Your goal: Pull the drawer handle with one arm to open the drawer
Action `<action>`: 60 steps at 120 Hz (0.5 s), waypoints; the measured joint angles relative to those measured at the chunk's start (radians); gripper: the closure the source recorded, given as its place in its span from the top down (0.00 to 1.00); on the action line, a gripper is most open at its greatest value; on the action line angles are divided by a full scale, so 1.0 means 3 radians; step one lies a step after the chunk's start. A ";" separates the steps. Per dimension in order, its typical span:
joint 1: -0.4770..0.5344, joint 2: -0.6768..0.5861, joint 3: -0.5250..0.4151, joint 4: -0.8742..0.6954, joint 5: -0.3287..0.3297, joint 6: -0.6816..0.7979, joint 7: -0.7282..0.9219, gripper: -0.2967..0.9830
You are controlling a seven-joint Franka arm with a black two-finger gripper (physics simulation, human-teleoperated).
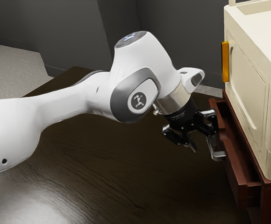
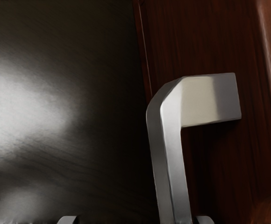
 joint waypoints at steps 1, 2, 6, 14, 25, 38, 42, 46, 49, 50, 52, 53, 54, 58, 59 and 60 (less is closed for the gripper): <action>0.0000 -0.0004 0.0001 -0.0004 0.0000 0.0000 0.0000 0.45; 0.0001 -0.0008 0.0001 -0.0008 0.0000 -0.0001 0.0001 0.45; 0.0001 -0.0018 0.0006 -0.0023 0.0001 -0.0004 0.0002 0.45; -0.0001 -0.0032 0.0018 -0.0047 0.0004 -0.0009 0.0004 0.45; 0.0000 -0.0056 0.0031 -0.0076 0.0006 -0.0021 0.0007 0.45; 0.0001 -0.0085 0.0047 -0.0101 0.0008 -0.0040 0.0010 0.45; 0.0002 -0.0097 0.0050 -0.0110 0.0009 -0.0045 0.0011 0.45; 0.0002 -0.0108 0.0052 -0.0120 0.0009 -0.0051 0.0012 0.45; 0.0003 -0.0114 0.0054 -0.0127 0.0009 -0.0057 0.0012 0.45; 0.0004 -0.0115 0.0055 -0.0129 0.0009 -0.0059 0.0013 0.45; 0.0007 -0.0117 0.0055 -0.0133 0.0010 -0.0064 0.0013 0.45; 0.0009 -0.0118 0.0054 -0.0135 0.0010 -0.0067 0.0013 0.45; 0.0012 -0.0120 0.0054 -0.0136 0.0011 -0.0069 0.0013 0.45; 0.0024 -0.0123 0.0055 -0.0141 0.0013 -0.0079 0.0013 0.45; 0.0026 -0.0124 0.0056 -0.0142 0.0013 -0.0081 0.0013 0.45; 0.0028 -0.0126 0.0057 -0.0143 0.0014 -0.0084 0.0014 0.45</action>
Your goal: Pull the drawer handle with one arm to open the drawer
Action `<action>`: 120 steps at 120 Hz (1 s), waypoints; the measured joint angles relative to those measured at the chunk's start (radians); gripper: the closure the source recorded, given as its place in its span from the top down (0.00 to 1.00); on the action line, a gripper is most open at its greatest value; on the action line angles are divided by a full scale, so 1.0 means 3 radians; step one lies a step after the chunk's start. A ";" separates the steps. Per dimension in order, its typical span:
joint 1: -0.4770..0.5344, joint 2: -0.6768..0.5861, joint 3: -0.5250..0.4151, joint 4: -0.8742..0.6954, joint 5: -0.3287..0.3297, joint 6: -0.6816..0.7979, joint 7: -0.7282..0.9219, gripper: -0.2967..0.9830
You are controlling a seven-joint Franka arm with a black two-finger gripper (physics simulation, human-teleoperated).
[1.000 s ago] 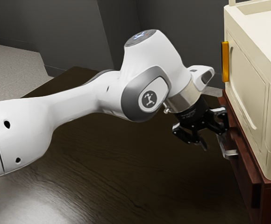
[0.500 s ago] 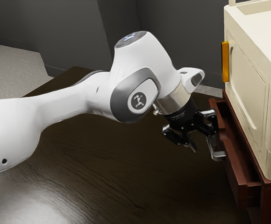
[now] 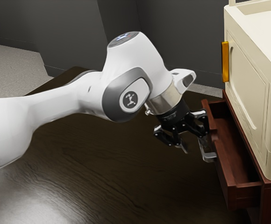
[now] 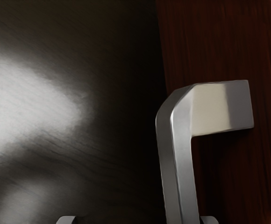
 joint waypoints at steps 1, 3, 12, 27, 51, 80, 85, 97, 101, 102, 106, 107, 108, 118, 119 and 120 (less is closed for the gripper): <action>0.0002 -0.0002 0.0001 -0.0001 0.0001 -0.0003 0.0000 0.45; 0.0005 -0.0006 0.0004 -0.0006 0.0004 -0.0008 0.0000 0.45; 0.0022 -0.0029 0.0012 -0.0038 0.0012 -0.0027 0.0001 0.45; 0.0038 -0.0062 0.0015 -0.0087 0.0018 -0.0047 0.0003 0.45; 0.0035 -0.0162 0.0018 -0.0186 0.0039 -0.0058 0.0006 0.45; 0.0039 -0.0270 0.0024 -0.0297 0.0046 -0.0056 0.0009 0.45; 0.0026 -0.0294 0.0039 -0.0327 0.0046 -0.0054 0.0012 0.45; 0.0020 -0.0319 0.0058 -0.0373 0.0047 -0.0050 0.0020 0.45; 0.0016 -0.0332 0.0066 -0.0384 0.0047 -0.0050 0.0022 0.45; 0.0014 -0.0336 0.0070 -0.0388 0.0047 -0.0050 0.0023 0.45; 0.0011 -0.0349 0.0077 -0.0397 0.0047 -0.0050 0.0025 0.45; 0.0012 -0.0351 0.0077 -0.0399 0.0047 -0.0050 0.0026 0.45; 0.0012 -0.0353 0.0078 -0.0400 0.0047 -0.0051 0.0026 0.45; -0.0003 -0.0373 0.0101 -0.0414 0.0047 -0.0055 0.0031 0.45; -0.0007 -0.0375 0.0106 -0.0418 0.0047 -0.0055 0.0032 0.45; -0.0010 -0.0378 0.0109 -0.0421 0.0047 -0.0056 0.0033 0.45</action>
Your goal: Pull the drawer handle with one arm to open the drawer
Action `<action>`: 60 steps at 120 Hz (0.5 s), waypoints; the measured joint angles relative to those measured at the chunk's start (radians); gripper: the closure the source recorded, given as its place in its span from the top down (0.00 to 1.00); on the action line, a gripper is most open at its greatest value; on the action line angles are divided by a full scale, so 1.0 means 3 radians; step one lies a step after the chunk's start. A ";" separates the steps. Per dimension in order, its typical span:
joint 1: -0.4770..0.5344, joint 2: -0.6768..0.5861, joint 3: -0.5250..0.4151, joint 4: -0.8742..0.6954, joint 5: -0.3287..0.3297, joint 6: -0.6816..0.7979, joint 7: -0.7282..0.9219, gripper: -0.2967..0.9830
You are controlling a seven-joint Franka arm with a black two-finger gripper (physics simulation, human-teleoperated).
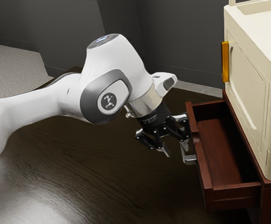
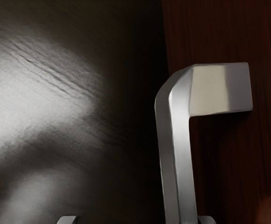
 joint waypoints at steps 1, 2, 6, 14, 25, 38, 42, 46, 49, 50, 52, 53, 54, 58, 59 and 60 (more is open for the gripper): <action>-0.0003 -0.0003 0.0003 -0.0002 0.0000 0.0000 0.0001 0.45; -0.0004 -0.0005 0.0006 -0.0005 0.0000 -0.0001 0.0002 0.45; -0.0010 -0.0013 0.0013 -0.0013 0.0000 -0.0003 0.0007 0.45; -0.0016 -0.0033 0.0024 -0.0030 0.0000 -0.0006 0.0016 0.45; -0.0023 -0.0070 0.0031 -0.0069 0.0000 -0.0008 0.0029 0.45; -0.0018 -0.0092 0.0025 -0.0101 0.0002 -0.0009 0.0042 0.45; -0.0015 -0.0102 0.0022 -0.0113 0.0010 -0.0008 0.0045 0.45; -0.0018 -0.0114 0.0023 -0.0124 0.0023 -0.0007 0.0048 0.45; -0.0022 -0.0124 0.0027 -0.0130 0.0031 -0.0006 0.0051 0.45; -0.0026 -0.0127 0.0032 -0.0132 0.0033 -0.0006 0.0052 0.45; -0.0038 -0.0131 0.0043 -0.0135 0.0037 -0.0006 0.0053 0.45; -0.0044 -0.0133 0.0050 -0.0136 0.0039 -0.0006 0.0054 0.45; -0.0050 -0.0135 0.0056 -0.0138 0.0041 -0.0007 0.0055 0.45; -0.0069 -0.0143 0.0077 -0.0144 0.0049 -0.0007 0.0058 0.45; -0.0073 -0.0145 0.0082 -0.0145 0.0050 -0.0007 0.0058 0.45; -0.0076 -0.0148 0.0085 -0.0147 0.0052 -0.0007 0.0059 0.45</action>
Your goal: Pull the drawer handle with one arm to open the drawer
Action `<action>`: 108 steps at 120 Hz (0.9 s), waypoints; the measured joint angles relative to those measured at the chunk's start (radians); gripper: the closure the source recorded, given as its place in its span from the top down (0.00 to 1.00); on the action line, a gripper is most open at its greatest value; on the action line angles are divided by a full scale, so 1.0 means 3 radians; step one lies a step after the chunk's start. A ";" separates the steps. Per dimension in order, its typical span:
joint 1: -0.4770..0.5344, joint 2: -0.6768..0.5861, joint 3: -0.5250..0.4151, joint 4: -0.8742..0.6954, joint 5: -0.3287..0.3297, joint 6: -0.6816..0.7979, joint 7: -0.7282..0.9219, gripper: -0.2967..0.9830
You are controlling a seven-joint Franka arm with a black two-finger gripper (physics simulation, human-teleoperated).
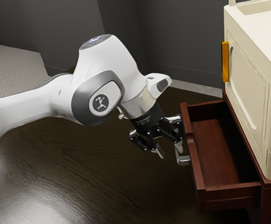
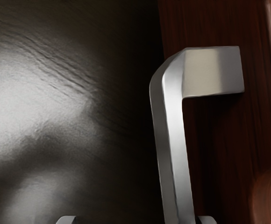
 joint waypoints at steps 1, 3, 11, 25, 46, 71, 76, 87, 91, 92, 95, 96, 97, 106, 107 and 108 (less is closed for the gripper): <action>-0.0003 -0.0002 0.0003 -0.0001 0.0001 0.0000 0.0001 0.45; -0.0006 -0.0005 0.0008 -0.0003 0.0004 0.0000 0.0002 0.45; -0.0013 -0.0011 0.0027 -0.0008 0.0015 0.0001 0.0007 0.45; -0.0007 -0.0043 0.0063 -0.0026 0.0035 0.0001 0.0013 0.45; 0.0090 -0.0090 0.0074 -0.0096 0.0063 0.0004 0.0021 0.45; 0.0142 -0.0236 0.0071 -0.0252 0.0085 0.0007 0.0041 0.45; 0.0131 -0.0259 0.0080 -0.0275 0.0087 0.0008 0.0045 0.45; 0.0131 -0.0302 0.0093 -0.0317 0.0090 0.0009 0.0051 0.45; 0.0133 -0.0310 0.0095 -0.0326 0.0090 0.0009 0.0054 0.45; 0.0133 -0.0312 0.0096 -0.0328 0.0090 0.0009 0.0054 0.45; 0.0130 -0.0320 0.0102 -0.0337 0.0090 0.0010 0.0056 0.45; 0.0129 -0.0323 0.0104 -0.0341 0.0090 0.0010 0.0057 0.45; 0.0129 -0.0326 0.0106 -0.0344 0.0091 0.0010 0.0057 0.45; 0.0130 -0.0348 0.0118 -0.0372 0.0092 0.0012 0.0061 0.45; 0.0130 -0.0350 0.0119 -0.0375 0.0092 0.0012 0.0061 0.45; 0.0131 -0.0353 0.0119 -0.0377 0.0092 0.0012 0.0062 0.45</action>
